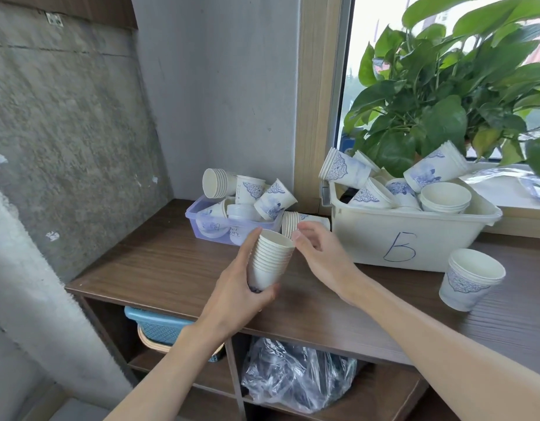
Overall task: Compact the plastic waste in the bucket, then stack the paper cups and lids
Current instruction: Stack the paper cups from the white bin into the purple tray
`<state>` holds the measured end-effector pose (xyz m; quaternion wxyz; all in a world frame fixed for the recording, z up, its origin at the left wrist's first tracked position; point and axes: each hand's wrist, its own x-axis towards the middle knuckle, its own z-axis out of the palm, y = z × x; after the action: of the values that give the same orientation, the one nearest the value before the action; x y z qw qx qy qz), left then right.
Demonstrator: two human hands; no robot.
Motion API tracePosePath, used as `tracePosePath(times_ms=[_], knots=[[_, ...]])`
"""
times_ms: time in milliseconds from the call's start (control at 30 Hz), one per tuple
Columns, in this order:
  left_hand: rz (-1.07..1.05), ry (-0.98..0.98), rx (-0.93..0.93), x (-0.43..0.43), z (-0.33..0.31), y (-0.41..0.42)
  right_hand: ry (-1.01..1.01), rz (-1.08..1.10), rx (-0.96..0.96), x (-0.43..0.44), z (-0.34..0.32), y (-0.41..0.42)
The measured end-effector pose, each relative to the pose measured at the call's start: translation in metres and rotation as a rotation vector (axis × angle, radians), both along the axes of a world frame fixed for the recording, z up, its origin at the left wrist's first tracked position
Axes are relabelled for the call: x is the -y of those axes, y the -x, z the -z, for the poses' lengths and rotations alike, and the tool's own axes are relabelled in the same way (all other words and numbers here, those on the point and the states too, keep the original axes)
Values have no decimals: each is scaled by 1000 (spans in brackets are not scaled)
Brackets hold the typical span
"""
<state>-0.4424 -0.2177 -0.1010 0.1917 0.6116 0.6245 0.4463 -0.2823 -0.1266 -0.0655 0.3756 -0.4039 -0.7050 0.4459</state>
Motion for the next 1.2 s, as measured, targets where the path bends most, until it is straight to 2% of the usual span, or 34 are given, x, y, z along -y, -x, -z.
tracePosePath(times_ms=[133,400,467,600,700,833,967,1100,1200], knots=[[-43,-12,1,-13,7,10,-123,112,181,-34,16,3],[-128,-25,-19,-28,17,16,-341,216,402,-81,38,24],[-125,-26,-14,-29,18,19,-342,236,462,-89,40,29],[-113,-29,-8,-28,19,20,-287,230,539,-93,44,32],[-112,-30,5,-27,17,19,-353,238,564,-87,45,30],[-126,-28,77,-24,20,20,-462,202,701,-79,42,27],[-138,-62,84,-18,21,19,-457,96,815,-75,36,19],[-131,-70,98,-18,21,19,-586,113,942,-69,30,20],[-129,-94,108,-15,21,19,-591,129,903,-64,32,19]])
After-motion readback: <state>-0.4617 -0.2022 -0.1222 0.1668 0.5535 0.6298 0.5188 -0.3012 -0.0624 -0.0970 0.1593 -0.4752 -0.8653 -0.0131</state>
